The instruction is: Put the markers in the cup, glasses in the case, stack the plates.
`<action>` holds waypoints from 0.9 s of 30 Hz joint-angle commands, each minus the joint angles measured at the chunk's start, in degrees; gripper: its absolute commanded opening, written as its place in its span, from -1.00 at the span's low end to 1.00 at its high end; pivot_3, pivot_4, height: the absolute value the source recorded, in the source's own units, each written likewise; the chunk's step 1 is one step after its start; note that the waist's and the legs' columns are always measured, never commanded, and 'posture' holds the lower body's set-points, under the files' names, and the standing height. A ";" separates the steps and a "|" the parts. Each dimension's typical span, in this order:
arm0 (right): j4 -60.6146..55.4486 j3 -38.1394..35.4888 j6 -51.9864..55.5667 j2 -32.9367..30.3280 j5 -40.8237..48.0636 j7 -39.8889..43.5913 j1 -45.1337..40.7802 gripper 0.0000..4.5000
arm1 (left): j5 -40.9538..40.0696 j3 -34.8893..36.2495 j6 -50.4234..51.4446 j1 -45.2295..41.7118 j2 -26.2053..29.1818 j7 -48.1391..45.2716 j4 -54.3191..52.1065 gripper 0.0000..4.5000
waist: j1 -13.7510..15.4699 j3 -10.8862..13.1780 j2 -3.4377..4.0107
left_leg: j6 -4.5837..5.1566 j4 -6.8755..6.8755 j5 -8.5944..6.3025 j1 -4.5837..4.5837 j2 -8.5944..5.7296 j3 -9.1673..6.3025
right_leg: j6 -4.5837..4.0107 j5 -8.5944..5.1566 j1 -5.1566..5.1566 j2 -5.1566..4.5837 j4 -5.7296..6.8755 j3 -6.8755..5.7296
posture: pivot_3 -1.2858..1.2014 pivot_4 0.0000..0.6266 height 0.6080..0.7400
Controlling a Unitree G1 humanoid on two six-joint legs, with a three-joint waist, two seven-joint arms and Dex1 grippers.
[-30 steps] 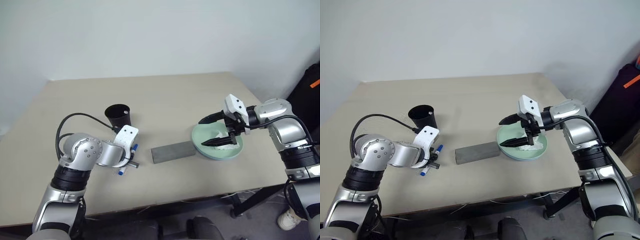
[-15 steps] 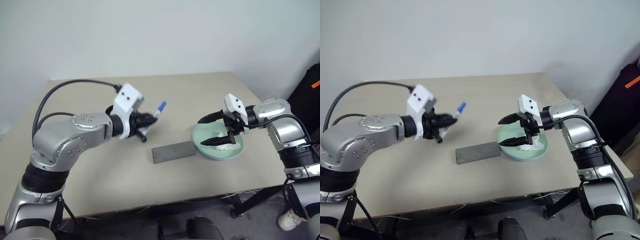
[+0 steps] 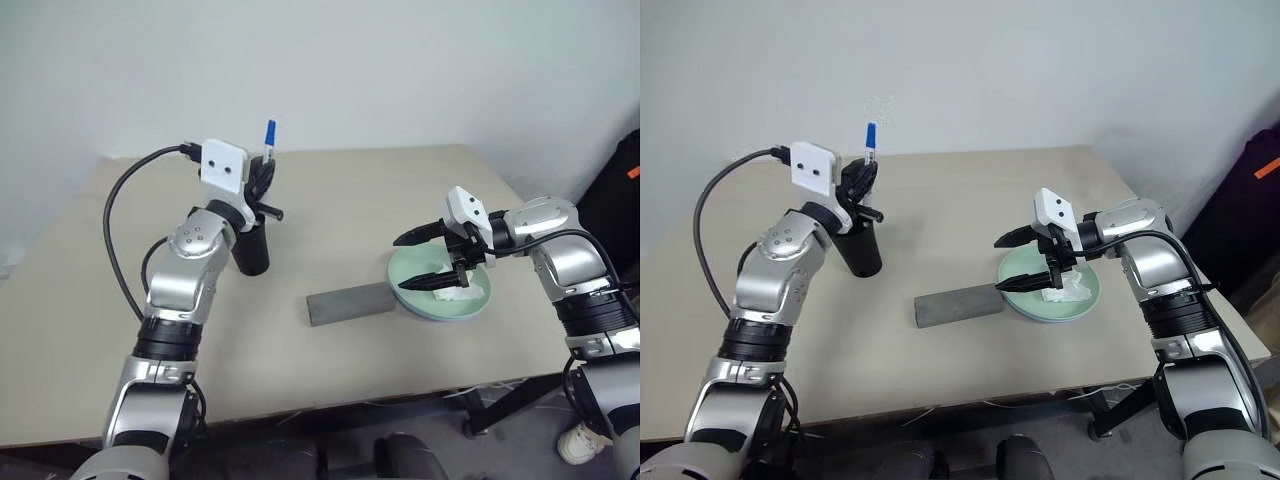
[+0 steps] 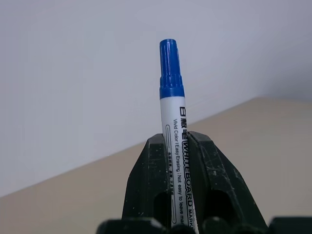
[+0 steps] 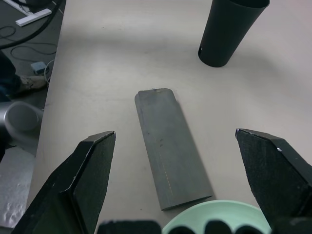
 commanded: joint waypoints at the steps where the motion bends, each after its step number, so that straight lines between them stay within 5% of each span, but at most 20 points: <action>1: -1.23 -2.95 0.81 -0.90 1.99 -0.64 -2.19 0.90 | 2.24 2.35 -4.28 -1.98 -0.12 0.01 0.96 -0.85 | -0.03 0.00 0.00 | 0.00 0.00 0.00 0.00 0.02 0.00 | 0.00 0.00 0.00 0.00 0.00 0.00 | 0.03 -1.00 0.98; 27: -0.22 -5.87 2.13 -2.00 2.99 -2.38 -2.77 0.90 | 4.26 8.24 -9.01 4.53 -1.49 -4.31 4.93 -0.85 | -0.08 0.00 0.01 | -0.10 0.00 -0.09 0.00 0.14 0.01 | 0.00 0.01 -0.02 -0.02 0.00 -0.08 | 0.03 -1.00 0.98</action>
